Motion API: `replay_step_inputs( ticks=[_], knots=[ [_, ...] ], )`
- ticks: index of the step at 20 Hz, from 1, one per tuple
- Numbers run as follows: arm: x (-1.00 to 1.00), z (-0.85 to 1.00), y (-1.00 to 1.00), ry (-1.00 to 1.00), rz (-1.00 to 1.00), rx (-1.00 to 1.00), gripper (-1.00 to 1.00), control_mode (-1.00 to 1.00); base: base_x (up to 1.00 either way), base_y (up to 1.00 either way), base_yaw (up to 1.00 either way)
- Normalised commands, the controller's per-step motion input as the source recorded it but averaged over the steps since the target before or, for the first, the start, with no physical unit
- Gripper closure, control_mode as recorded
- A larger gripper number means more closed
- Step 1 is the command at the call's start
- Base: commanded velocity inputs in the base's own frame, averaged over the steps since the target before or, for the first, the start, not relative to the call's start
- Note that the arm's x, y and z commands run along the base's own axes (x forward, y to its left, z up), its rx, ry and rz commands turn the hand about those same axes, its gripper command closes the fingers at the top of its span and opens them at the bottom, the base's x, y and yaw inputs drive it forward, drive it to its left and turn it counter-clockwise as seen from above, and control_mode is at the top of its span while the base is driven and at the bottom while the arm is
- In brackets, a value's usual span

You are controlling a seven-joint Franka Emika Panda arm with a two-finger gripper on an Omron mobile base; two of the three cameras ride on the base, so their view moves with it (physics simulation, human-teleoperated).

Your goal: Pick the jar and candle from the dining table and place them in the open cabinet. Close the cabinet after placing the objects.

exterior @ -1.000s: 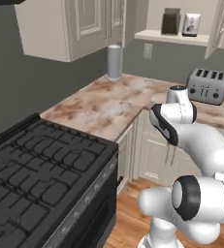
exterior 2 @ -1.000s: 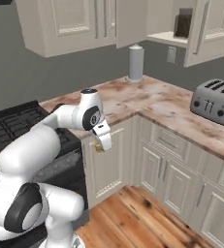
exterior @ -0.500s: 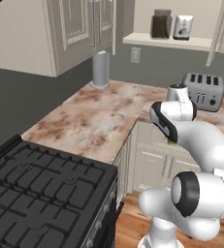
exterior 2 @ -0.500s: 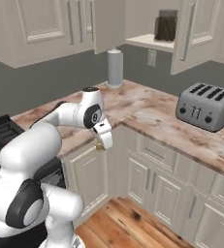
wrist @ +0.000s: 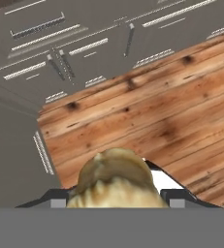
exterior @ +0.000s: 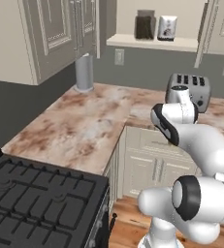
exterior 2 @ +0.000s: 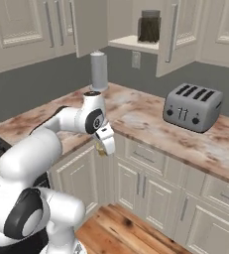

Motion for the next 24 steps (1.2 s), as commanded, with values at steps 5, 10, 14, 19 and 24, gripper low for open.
replay_step_inputs(
  ticks=[5, 10, 14, 19, 24],
  knots=[
    [0.0, 0.0, 0.0, 0.0, 0.0, 0.0, 1.0, 1.0, 0.01, -0.43, -0.01],
    [0.0, 0.0, 0.0, 0.0, 0.0, 0.0, 1.0, 1.0, 0.58, -0.02, -0.01],
    [0.0, 0.0, 0.0, 0.0, 0.0, 0.0, 1.0, 1.0, 0.67, -0.23, 0.0],
    [0.0, 0.0, 0.0, 0.0, 0.0, 0.0, 1.0, 1.0, 0.87, -0.06, -0.01],
    [0.0, 0.0, 0.0, 0.0, 0.0, 0.0, 1.0, 1.0, 1.0, 0.03, -0.06]
  ],
)
